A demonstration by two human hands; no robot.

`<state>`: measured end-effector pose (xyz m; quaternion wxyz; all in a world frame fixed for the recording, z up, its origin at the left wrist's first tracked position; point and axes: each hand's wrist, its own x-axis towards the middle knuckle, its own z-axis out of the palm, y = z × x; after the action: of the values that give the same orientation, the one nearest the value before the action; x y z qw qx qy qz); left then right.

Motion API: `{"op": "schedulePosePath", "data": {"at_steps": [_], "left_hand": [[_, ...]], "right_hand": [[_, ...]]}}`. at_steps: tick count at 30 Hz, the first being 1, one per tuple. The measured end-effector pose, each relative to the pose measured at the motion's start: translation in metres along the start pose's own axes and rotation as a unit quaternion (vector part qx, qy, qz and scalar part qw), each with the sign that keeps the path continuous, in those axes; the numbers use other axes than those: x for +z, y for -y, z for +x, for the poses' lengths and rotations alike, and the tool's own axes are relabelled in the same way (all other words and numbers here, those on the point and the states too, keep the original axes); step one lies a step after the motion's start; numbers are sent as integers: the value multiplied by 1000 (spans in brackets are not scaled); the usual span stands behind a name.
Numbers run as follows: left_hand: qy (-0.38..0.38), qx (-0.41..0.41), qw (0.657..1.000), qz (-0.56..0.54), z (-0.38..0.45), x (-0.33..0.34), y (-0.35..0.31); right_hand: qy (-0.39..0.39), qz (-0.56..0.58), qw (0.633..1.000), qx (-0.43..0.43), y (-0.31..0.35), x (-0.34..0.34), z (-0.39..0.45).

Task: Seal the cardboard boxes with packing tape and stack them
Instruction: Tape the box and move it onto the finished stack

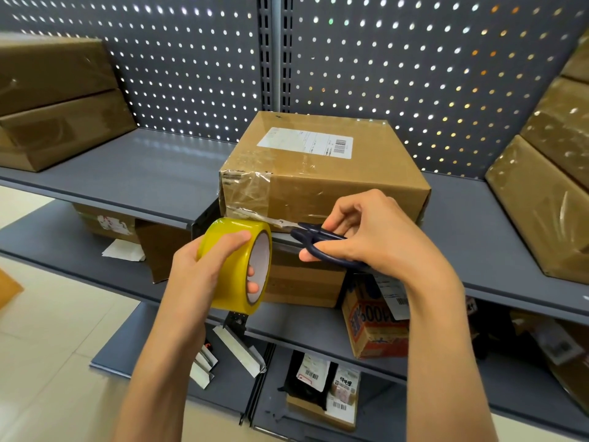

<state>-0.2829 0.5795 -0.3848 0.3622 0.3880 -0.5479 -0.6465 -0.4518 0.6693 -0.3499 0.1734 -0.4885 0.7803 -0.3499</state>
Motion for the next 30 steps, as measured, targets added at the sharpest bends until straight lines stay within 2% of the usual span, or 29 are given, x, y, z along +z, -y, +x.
{"op": "schedulePosePath", "data": {"at_steps": [8, 16, 20, 23, 26, 30], "left_hand": [[-2, -3, 1000, -3, -5, 0, 6], [17, 14, 1000, -9, -19, 1, -1], [63, 40, 997, -13, -31, 8, -9], [90, 44, 995, -19, -33, 17, -6], [114, 41, 992, -22, -34, 25, -3], [142, 50, 988, -16, -34, 38, -3]], "right_hand": [[4, 2, 1000, 3, -5, 7, -2], [-18, 57, 998, 1, -4, 7, -19], [-114, 129, 984, -53, 4, -19, -44], [-238, 158, 956, -63, 2, -34, -52], [-369, 115, 922, -18, -13, -41, -51], [-446, 74, 889, 80, -40, -48, -50]]}}
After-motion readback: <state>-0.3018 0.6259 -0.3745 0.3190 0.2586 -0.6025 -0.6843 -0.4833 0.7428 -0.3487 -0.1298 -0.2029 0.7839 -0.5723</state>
